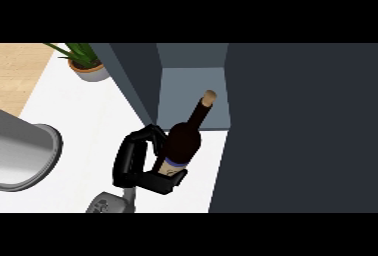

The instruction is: Pick up the wine, place it into the cabinet and close the cabinet

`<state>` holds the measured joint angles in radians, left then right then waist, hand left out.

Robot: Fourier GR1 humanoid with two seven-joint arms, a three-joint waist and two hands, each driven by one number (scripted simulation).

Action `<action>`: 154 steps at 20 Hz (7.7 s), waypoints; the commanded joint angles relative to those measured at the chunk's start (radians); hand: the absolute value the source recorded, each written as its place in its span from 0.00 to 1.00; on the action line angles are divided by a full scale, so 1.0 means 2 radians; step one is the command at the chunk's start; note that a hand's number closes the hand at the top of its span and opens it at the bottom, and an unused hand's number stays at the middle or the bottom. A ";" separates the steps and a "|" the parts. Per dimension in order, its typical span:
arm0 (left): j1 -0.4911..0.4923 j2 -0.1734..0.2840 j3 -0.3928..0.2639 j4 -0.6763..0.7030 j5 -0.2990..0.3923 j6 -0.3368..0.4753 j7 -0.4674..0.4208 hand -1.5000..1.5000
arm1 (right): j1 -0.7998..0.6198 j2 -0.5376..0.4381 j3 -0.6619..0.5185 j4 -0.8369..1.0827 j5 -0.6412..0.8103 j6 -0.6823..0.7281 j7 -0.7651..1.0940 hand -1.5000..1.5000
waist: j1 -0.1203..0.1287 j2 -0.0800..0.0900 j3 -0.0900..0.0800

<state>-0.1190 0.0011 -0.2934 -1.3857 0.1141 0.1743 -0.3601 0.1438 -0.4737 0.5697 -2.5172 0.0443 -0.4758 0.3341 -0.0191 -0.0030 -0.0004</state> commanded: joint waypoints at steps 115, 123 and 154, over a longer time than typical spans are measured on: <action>-0.400 -0.001 0.017 0.400 0.255 -0.051 -0.077 0.00 | 0.199 -0.006 -0.052 -0.088 -0.063 0.098 -0.119 0.00 | 0.010 -0.010 0.000; -0.282 0.000 -0.037 0.261 0.257 -0.028 -0.044 0.00 | 0.191 -0.003 -0.061 -0.103 -0.062 0.094 -0.101 0.00 | 0.019 -0.008 0.000; 0.062 0.168 -0.009 -0.065 0.279 -0.099 -0.062 0.00 | 0.176 -0.103 0.006 -0.101 -0.085 0.251 -0.116 1.00 | 0.013 0.000 -0.001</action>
<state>-0.0339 0.2870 -0.3578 -1.4973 0.6595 0.0103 -0.4627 0.4728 -0.6276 0.5238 -2.5152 -0.0542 -0.0334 0.0058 0.0002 -0.0062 -0.0009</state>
